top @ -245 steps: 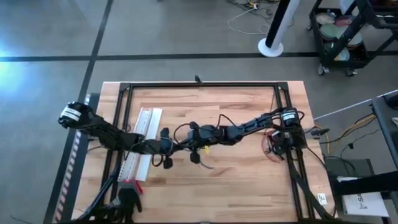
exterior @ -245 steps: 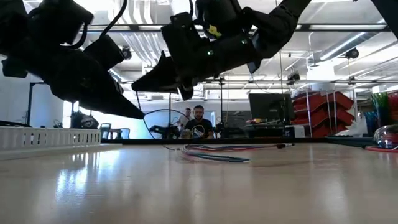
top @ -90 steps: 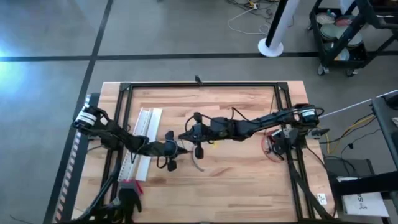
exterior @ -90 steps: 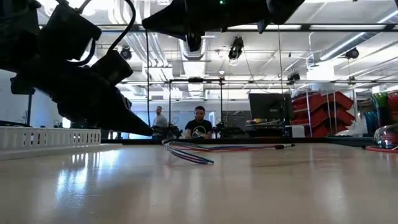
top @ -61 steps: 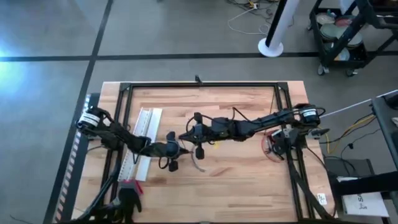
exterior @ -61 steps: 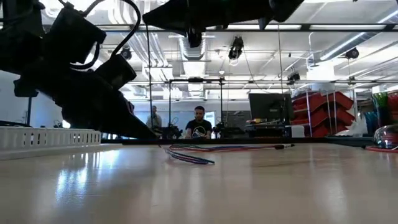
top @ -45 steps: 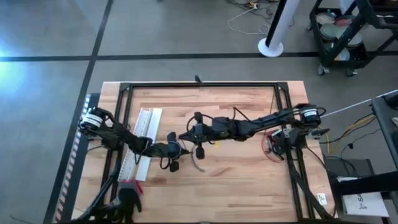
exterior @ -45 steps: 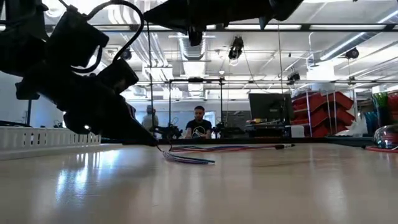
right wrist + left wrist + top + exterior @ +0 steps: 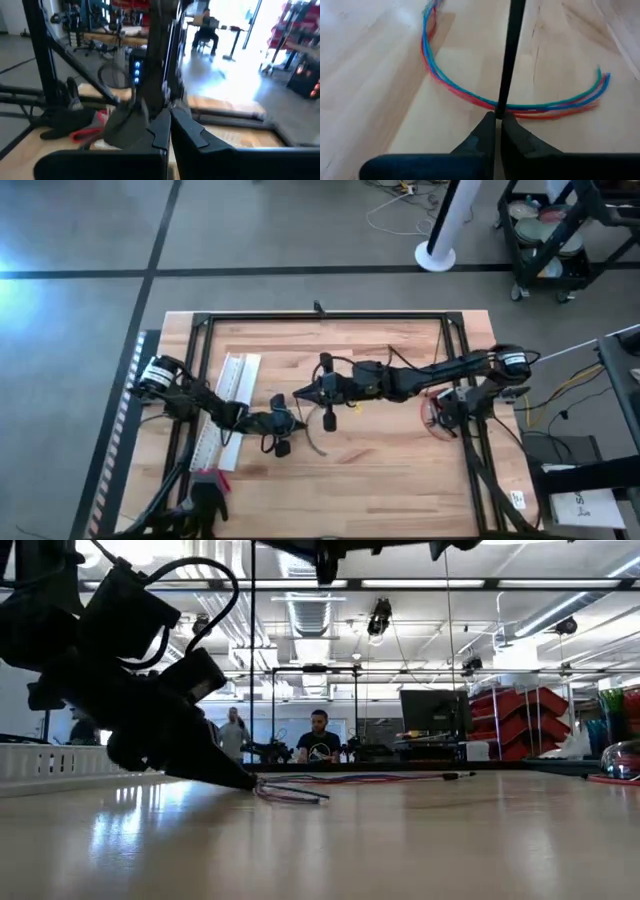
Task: Ziptie cables
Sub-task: Wrap the cable wires using bottom black ziptie
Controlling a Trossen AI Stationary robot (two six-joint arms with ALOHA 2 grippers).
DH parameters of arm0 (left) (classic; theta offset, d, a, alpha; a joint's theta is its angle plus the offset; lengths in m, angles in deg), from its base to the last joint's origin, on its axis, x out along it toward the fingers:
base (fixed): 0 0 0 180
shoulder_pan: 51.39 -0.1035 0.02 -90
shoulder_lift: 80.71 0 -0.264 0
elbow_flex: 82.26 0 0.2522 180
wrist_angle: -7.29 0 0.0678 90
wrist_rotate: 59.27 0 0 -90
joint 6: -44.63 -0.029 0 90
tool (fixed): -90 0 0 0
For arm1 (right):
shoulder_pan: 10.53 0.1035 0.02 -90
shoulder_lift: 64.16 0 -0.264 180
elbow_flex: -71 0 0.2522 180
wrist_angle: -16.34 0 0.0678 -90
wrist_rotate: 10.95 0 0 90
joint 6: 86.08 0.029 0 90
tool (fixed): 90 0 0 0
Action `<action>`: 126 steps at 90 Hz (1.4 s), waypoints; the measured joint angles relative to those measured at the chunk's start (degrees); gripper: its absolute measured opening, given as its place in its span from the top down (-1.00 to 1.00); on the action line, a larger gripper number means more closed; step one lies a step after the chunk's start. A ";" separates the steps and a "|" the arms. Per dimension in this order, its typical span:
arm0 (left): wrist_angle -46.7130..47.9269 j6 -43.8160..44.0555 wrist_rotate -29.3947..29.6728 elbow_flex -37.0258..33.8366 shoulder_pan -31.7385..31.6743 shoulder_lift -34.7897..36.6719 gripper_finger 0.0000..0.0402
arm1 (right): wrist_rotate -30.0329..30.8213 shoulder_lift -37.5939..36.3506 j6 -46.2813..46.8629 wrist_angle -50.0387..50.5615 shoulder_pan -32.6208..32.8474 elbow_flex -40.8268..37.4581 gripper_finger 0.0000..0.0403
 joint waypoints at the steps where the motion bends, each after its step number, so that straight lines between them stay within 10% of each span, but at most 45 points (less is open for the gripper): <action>1: -0.02 0.01 0.00 0.00 0.00 0.00 1.00 | 0.10 -0.27 -0.05 -0.15 0.00 0.05 0.99; 43: -0.42 -0.03 -0.02 -0.07 0.00 0.00 1.00 | 1.73 -2.45 -0.44 8.46 0.57 -1.13 0.98; 84: -0.54 -0.16 0.00 -0.09 0.00 0.00 1.00 | 1.19 3.15 8.33 14.33 3.03 -3.54 0.33; 126: -0.62 -0.05 0.00 -0.09 0.00 0.00 1.00 | 8.27 7.91 14.44 12.76 5.15 -10.24 0.18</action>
